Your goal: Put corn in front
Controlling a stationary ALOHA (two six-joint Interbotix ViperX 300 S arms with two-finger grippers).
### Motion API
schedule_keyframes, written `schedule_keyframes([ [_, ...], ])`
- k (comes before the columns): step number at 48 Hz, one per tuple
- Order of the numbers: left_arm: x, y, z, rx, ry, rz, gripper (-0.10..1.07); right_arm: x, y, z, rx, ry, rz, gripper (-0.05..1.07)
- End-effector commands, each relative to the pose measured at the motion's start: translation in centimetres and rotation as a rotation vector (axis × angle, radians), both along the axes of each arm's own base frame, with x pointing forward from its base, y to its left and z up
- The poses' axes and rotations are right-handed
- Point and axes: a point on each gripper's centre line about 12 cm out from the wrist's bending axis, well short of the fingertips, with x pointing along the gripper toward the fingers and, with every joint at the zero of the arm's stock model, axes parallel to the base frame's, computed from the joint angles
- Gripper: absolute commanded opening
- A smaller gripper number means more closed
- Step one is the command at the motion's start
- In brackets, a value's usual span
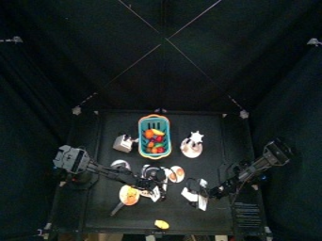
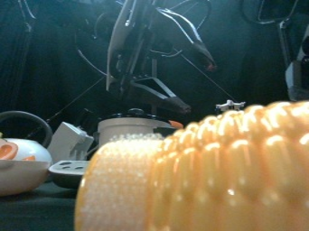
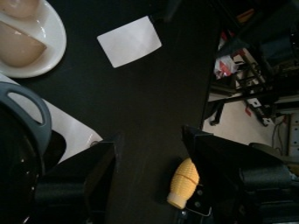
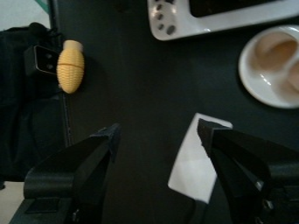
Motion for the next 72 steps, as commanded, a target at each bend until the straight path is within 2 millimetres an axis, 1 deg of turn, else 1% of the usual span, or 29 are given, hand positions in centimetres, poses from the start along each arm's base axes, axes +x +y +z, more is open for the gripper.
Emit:
schedule_keyframes([
  [1, -0.5, 0.3, 1.8, -0.001, -0.057, 0.001, 0.91, 2.5, 2.8, 0.3, -0.026, -0.033, 0.054, 1.0],
  [6, -1.4, 0.6, 1.6, -0.002, -0.071, 0.007, 0.91, 4.1, 5.0, -0.4, -0.067, -0.037, 0.084, 1.0],
  [11, -2.3, 0.8, 1.6, 0.0, -0.084, 0.008, 0.91, 5.6, 7.0, -0.5, -0.099, -0.051, 0.092, 1.0],
  [20, -3.5, 1.2, 1.3, -0.005, -0.096, 0.019, 0.91, 7.2, 8.5, -1.5, -0.129, -0.045, 0.078, 1.0],
  [30, -4.1, 1.2, 1.0, -0.009, -0.09, 0.022, 0.91, 8.7, 9.9, -2.8, -0.126, -0.037, 0.083, 1.0],
  [36, -4.5, 0.9, 1.2, -0.003, -0.099, 0.007, 0.91, 9.7, 10.9, -3.4, -0.11, -0.039, 0.097, 1.0],
  [40, -4.9, 0.8, 1.6, 0.005, -0.111, -0.006, 0.91, 10.1, 11.0, -3.8, -0.108, -0.034, 0.089, 1.0],
  [54, -5.8, 0.6, 3.2, 0.009, -0.221, -0.023, 0.91, 10.1, 10.7, -5.4, -0.116, 0.001, 0.078, 0.96],
  [62, -6.3, 0.9, 3.1, -0.001, -0.259, -0.009, 0.9, 10.5, 10.3, -5.8, -0.11, 0.006, 0.076, 0.94],
  [72, -6.4, 1.0, 2.7, -0.008, -0.252, 0.002, 0.9, 10.4, 10.2, -5.4, -0.105, 0.001, 0.075, 0.94],
])
